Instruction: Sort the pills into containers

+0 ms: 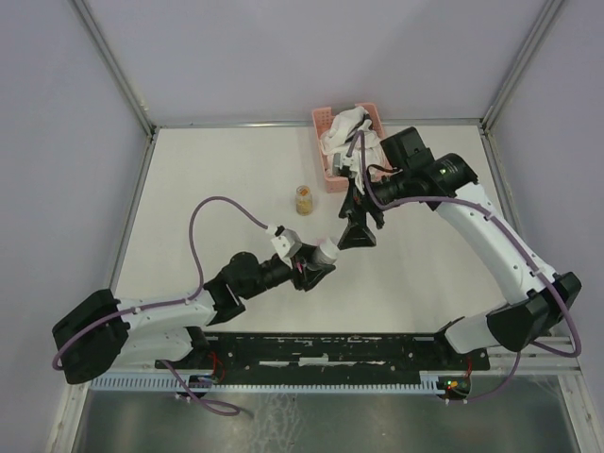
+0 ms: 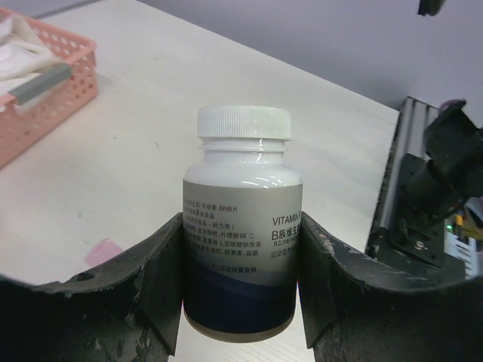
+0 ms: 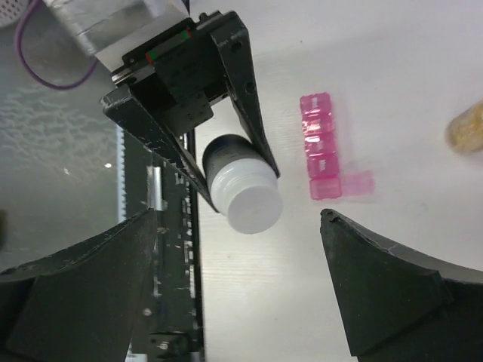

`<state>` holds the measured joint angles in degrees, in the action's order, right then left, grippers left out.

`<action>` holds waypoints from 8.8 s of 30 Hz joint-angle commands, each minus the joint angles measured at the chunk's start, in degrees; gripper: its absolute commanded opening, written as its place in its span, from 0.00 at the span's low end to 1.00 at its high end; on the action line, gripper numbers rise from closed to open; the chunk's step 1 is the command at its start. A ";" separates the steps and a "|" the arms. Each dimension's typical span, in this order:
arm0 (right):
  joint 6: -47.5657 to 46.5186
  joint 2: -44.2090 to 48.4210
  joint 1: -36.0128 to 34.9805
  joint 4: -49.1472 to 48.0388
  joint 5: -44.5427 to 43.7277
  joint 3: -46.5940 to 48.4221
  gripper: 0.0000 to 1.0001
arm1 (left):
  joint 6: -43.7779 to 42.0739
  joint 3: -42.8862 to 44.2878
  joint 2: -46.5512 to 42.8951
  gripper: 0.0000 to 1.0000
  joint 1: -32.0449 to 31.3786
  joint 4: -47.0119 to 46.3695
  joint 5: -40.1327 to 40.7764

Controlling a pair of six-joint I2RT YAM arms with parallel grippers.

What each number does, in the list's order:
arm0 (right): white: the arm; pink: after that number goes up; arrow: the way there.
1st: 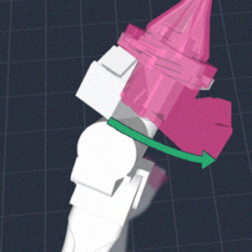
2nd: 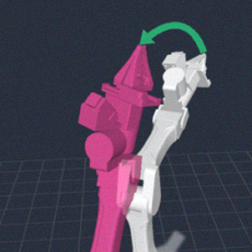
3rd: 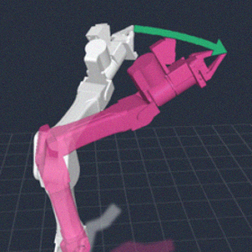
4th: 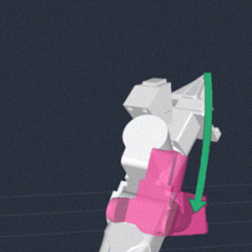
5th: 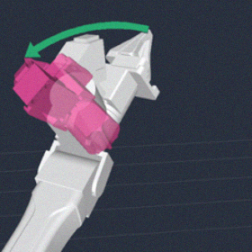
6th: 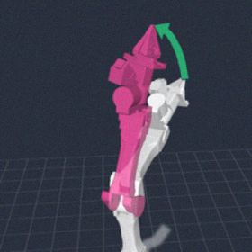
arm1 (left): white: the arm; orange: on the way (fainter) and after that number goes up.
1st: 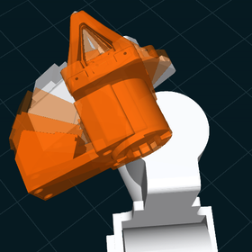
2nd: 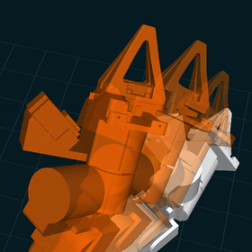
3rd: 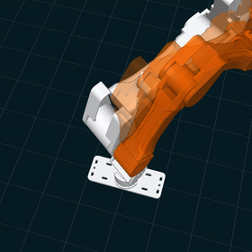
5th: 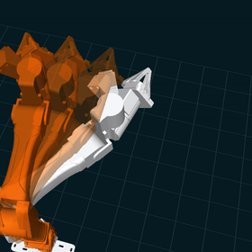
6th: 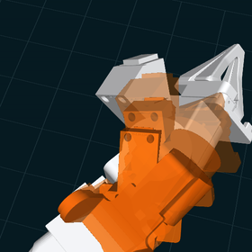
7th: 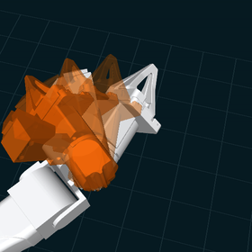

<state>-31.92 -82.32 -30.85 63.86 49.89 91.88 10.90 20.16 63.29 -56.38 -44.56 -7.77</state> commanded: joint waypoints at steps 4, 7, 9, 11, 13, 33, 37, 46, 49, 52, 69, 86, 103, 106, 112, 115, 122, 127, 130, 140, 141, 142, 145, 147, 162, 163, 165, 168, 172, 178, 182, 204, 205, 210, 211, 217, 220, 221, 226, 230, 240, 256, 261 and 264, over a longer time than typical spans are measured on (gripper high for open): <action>32.71 1.48 3.56 -14.60 0.01 -7.69 0.98 | -15.94 -1.11 1.07 0.03 -1.21 -8.81 10.33; 33.63 -0.46 3.89 -15.41 -0.65 -8.55 0.98 | -18.91 -0.88 2.17 0.03 -1.19 -10.75 9.99; 34.26 -2.00 3.87 -15.67 0.23 -9.01 0.97 | -20.02 -0.33 2.89 0.03 -1.26 -10.76 9.93; 35.52 -3.36 3.89 -16.40 1.24 -9.54 0.93 | -20.17 0.20 3.46 0.03 -1.19 -10.56 9.61; 35.88 -4.28 3.88 -16.43 2.00 -9.57 0.89 | -20.05 0.44 3.90 0.03 -1.25 -10.63 9.28; 33.02 -6.69 1.70 -13.53 1.99 -10.19 0.50 | -18.33 0.59 3.75 0.03 -1.25 -9.58 9.79; 30.92 -6.52 1.69 -12.67 2.85 -10.01 0.30 | -17.49 0.46 3.13 0.03 -1.21 -8.80 9.43; -4.39 0.99 1.77 -8.58 11.86 -12.41 0.18 | -11.95 1.43 0.88 0.03 -1.08 -2.92 -2.09; -40.56 2.50 1.67 5.80 17.08 -12.83 0.17 | -10.24 1.73 0.37 0.03 -0.91 -1.36 -6.13; -84.01 -0.24 1.11 27.42 15.24 -11.59 0.18 | -8.99 2.23 0.37 0.03 -0.71 -0.10 -8.69; -99.37 -6.19 3.49 36.74 15.21 -3.10 0.14 | -8.11 -1.19 -2.14 0.03 -0.35 1.14 -7.04; 5.38 2.91 11.24 -27.13 -22.59 -28.67 0.36 | -2.23 -10.81 -11.71 0.03 -0.41 -15.17 -1.20; 9.61 -18.28 11.61 -28.90 -42.53 -23.30 0.60 | -0.66 -12.43 -12.67 0.03 -0.44 -21.28 -1.41; 10.03 -18.49 11.70 -28.72 -42.04 -23.14 0.67 | -0.40 -12.49 -12.79 0.03 -0.47 -21.54 -1.72; 10.62 -13.96 12.65 -27.17 -37.93 -22.45 0.80 | 0.71 -12.96 -13.14 0.03 -0.44 -23.03 -1.85; 11.07 -5.51 13.88 -27.32 -28.60 -23.57 0.80 | 1.56 -12.91 -12.93 0.03 -0.43 -24.76 -1.66; 23.05 13.41 14.17 -39.84 3.40 -29.33 0.98 | 3.73 -10.56 -11.56 0.03 -0.56 -29.68 1.38; 56.73 11.70 13.57 -67.10 14.77 -32.72 1.00 | 3.50 -8.58 -10.02 0.03 -0.60 -32.41 5.35; 70.14 12.85 12.45 -83.58 13.10 -37.07 0.99 | 2.33 -7.64 -8.64 0.03 -0.73 -33.16 9.65; 70.24 14.65 7.43 -89.30 10.01 -39.91 0.98 | 0.97 -2.56 2.40 0.03 -2.67 -41.44 20.08; 70.03 14.69 6.85 -90.00 10.23 -40.27 0.98 | 0.66 -1.98 3.17 0.03 -3.14 -41.61 20.54; 69.61 14.73 6.34 -90.00 10.25 -40.45 0.99 | -0.15 -1.38 3.84 0.03 -3.84 -41.71 21.13; 67.28 14.73 5.06 -87.70 9.08 -40.40 1.00 | -1.23 0.23 5.38 0.03 -5.12 -41.58 21.98; 65.05 14.58 4.45 -84.60 8.20 -39.47 1.00 | -1.38 0.98 6.20 0.03 -5.53 -41.46 22.11; 58.82 14.30 1.22 -77.28 7.94 -37.18 0.88 | -0.75 3.69 10.43 0.03 -6.78 -41.24 22.67; 58.06 14.22 0.97 -76.32 7.88 -36.98 0.87 | -0.71 3.74 10.45 0.03 -6.81 -41.25 22.76; 57.75 14.14 0.66 -75.81 7.51 -36.68 0.86 | -0.74 3.82 10.50 0.03 -6.94 -41.23 22.82; 60.07 14.00 0.52 -77.73 7.33 -36.70 0.86 | -0.66 3.92 10.78 0.03 -7.07 -40.95 22.83; 62.33 14.11 0.47 -79.80 7.29 -36.94 0.79 | -0.29 3.81 11.16 0.03 -7.30 -41.23 22.95; 61.64 14.21 0.46 -79.97 7.37 -37.18 0.43 | 0.21 3.90 11.42 0.03 -7.39 -41.36 23.07; 61.02 14.38 0.45 -79.95 7.93 -37.49 0.22 | 0.74 3.78 11.21 0.03 -7.43 -41.21 23.05; 35.00 15.15 0.52 -50.96 8.30 -28.98 0.12 | 6.59 1.67 -1.06 0.70 -7.34 -14.67 20.86; 33.71 15.19 0.46 -49.75 8.53 -28.57 0.11 | 6.41 1.86 -2.06 0.72 -7.38 -12.76 20.47; 32.22 15.28 0.36 -48.13 9.55 -27.97 0.11 | 5.63 3.30 -4.54 0.73 -7.16 -6.05 18.17; 32.38 15.26 0.28 -48.19 9.82 -27.96 0.11 | 5.67 3.50 -4.51 0.74 -7.12 -5.74 17.64; 35.75 15.16 0.25 -51.22 11.96 -28.61 0.11 | 6.48 4.00 -1.61 0.76 -7.10 -7.85 15.88; 36.64 15.05 0.17 -52.65 11.94 -29.33 0.11 | 7.31 4.01 0.16 0.76 -7.11 -11.21 15.54; 36.90 15.07 0.04 -53.06 11.80 -29.61 0.11 | 7.56 4.01 0.67 0.76 -7.08 -12.37 15.78; 38.47 14.91 -0.22 -55.51 11.95 -30.95 0.11 | 8.30 3.72 2.57 0.76 -7.08 -18.62 17.65; 38.56 14.96 -0.31 -56.09 11.53 -31.54 0.12 | 9.00 2.40 2.71 0.76 -7.11 -23.21 18.76; 39.62 15.19 -0.33 -56.12 11.63 -30.87 0.13 | 10.10 0.81 2.72 0.71 -7.13 -25.12 19.91; 10.66 15.07 -0.31 -28.75 16.28 -23.15 0.11 | 6.61 -0.67 -10.59 0.73 -7.11 -4.11 12.22; 13.16 14.61 -0.33 -29.57 18.88 -22.68 0.11 | 6.28 0.82 -8.82 0.73 -7.04 -3.65 8.08; 13.47 14.65 -0.31 -29.66 19.54 -22.71 0.11 | 7.11 2.35 -6.47 0.75 -7.08 -5.07 4.54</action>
<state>-17.89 -68.20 -30.76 34.65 65.08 66.30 19.51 19.49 54.57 -63.61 -48.12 2.26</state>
